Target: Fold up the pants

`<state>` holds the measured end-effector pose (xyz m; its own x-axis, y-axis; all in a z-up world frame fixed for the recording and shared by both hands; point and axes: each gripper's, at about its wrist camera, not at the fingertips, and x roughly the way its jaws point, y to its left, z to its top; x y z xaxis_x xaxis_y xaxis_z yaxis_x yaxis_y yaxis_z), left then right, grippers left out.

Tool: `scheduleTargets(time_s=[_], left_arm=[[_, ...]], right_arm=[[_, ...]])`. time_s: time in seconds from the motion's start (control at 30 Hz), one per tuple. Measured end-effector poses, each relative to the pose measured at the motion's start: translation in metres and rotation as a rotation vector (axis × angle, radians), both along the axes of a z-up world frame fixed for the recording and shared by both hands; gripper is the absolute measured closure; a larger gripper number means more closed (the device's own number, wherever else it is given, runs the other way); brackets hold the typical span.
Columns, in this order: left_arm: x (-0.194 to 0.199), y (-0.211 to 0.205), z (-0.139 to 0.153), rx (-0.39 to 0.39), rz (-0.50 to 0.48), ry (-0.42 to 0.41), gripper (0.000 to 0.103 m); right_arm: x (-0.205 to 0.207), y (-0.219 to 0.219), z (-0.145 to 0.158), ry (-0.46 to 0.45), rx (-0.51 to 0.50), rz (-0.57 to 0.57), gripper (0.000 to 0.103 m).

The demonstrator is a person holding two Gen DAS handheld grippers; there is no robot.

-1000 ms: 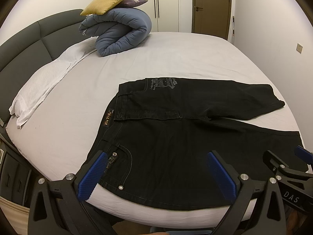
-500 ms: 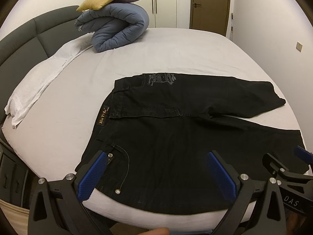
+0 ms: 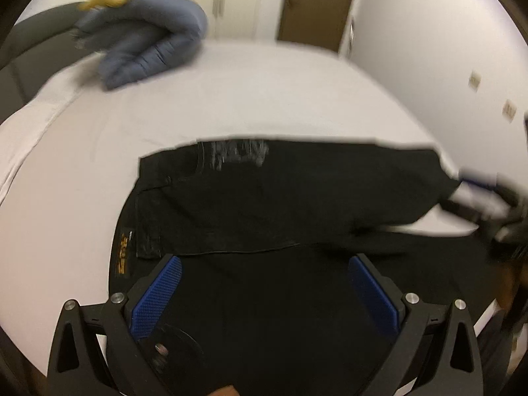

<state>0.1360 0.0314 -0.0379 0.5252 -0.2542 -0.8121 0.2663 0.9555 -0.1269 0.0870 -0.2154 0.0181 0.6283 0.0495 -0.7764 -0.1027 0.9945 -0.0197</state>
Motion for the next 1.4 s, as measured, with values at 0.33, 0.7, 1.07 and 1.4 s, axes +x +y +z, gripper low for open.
scheduleTargets(time_s=[0.33, 0.7, 1.07, 1.4], left_arm=[[0.168, 0.012, -0.015, 0.199, -0.198, -0.002, 0.000], [0.270, -0.009, -0.089, 0.295, -0.452, 0.206, 0.001], [0.288, 0.015, -0.120, 0.204, -0.442, 0.351, 0.075], [0.208, 0.021, -0.088, 0.307, -0.419, 0.059, 0.093]], right_arm=[[0.132, -0.018, -0.017, 0.027, -0.007, 0.370, 0.020], [0.189, -0.032, -0.065, 0.111, 0.025, 0.528, 0.040], [0.213, -0.031, -0.092, 0.173, 0.014, 0.560, 0.051], [0.247, 0.013, -0.087, 0.174, -0.044, 0.629, 0.052]])
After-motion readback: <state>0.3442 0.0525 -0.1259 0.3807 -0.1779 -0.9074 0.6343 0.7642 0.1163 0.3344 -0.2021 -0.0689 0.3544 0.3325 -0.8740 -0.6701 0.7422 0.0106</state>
